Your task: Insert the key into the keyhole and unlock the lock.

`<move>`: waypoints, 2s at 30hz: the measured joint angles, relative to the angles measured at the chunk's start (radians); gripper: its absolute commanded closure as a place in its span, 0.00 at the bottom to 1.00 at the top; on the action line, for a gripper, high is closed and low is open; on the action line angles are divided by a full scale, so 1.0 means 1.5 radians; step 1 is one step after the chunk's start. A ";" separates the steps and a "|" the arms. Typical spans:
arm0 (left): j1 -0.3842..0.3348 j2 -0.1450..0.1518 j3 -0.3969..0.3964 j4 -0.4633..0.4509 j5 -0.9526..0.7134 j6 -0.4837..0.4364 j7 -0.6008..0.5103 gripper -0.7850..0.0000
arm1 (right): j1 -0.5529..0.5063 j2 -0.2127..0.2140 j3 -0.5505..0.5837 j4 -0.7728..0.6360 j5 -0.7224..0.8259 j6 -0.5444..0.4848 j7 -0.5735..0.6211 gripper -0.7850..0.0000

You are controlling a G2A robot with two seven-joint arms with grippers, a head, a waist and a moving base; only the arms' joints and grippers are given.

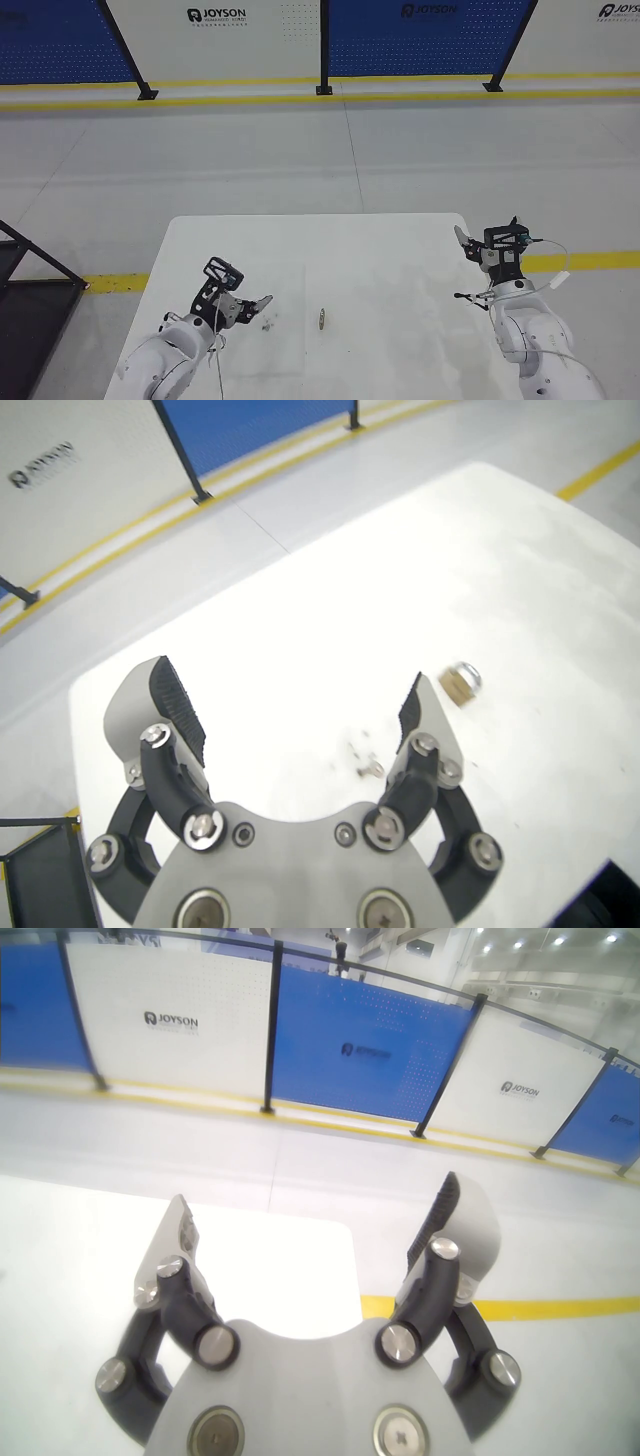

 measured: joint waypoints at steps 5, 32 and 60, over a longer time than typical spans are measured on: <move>-0.028 -0.003 0.065 0.031 0.007 0.001 -0.094 0.00 | 0.000 0.000 0.000 0.000 0.000 0.000 0.000 0.00; -0.084 -0.018 0.189 0.133 0.105 0.180 -0.194 0.55 | 0.000 0.000 0.000 0.000 0.000 0.000 0.000 0.00; -0.075 -0.017 0.186 0.121 0.126 0.189 -0.196 0.86 | 0.000 0.000 0.000 0.000 0.000 0.000 0.000 0.00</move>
